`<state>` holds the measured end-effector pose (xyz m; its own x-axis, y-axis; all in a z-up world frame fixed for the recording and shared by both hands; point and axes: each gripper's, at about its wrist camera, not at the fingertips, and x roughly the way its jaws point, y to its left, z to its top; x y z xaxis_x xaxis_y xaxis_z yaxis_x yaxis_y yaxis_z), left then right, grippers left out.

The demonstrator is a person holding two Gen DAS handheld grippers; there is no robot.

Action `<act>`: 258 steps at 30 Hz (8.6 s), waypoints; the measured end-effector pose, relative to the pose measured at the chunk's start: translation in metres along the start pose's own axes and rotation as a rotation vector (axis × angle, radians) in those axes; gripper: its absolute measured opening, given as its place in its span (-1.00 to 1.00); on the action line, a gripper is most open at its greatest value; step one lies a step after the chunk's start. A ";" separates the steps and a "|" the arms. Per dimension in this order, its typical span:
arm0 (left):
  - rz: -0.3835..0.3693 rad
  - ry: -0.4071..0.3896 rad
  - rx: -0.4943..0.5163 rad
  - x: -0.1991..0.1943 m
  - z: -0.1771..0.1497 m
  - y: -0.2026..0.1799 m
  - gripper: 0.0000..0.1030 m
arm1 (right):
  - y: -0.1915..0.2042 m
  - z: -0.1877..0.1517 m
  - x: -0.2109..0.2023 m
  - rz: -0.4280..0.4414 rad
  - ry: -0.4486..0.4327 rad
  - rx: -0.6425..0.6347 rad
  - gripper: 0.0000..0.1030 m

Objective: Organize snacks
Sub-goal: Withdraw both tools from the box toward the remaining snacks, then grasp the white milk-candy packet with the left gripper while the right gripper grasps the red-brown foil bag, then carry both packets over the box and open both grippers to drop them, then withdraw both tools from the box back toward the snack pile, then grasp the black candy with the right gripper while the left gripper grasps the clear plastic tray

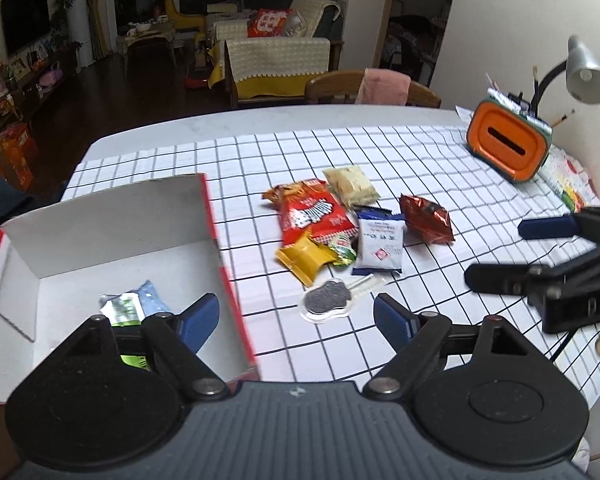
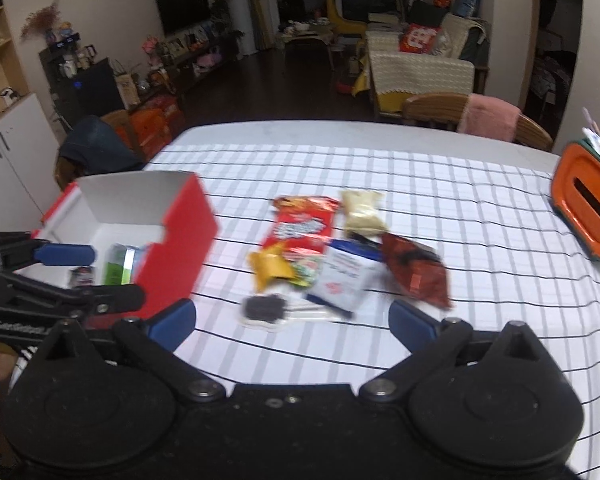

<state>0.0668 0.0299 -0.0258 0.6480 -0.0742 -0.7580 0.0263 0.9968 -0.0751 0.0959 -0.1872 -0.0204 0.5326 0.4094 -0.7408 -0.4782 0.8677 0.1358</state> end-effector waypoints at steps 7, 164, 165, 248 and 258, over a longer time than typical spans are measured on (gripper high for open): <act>-0.029 0.026 0.035 0.030 0.004 -0.031 0.64 | -0.059 0.001 0.030 -0.067 0.027 0.036 1.00; 0.184 0.417 -0.015 0.083 0.004 0.221 -0.04 | 0.231 0.054 0.194 -0.003 0.196 -0.224 -0.01; 0.186 0.421 -0.018 0.083 0.004 0.221 -0.04 | 0.232 0.054 0.195 -0.004 0.197 -0.225 -0.01; 0.055 0.161 0.085 0.112 0.004 -0.067 0.67 | -0.097 0.018 0.102 -0.035 0.115 0.041 0.97; 0.098 0.217 0.007 0.151 0.003 -0.058 0.67 | -0.097 0.034 0.155 -0.080 0.178 0.121 0.94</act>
<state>0.1652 -0.0385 -0.1337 0.4685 0.0196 -0.8833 -0.0230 0.9997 0.0099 0.2485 -0.1982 -0.1261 0.4284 0.2910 -0.8555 -0.3468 0.9272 0.1418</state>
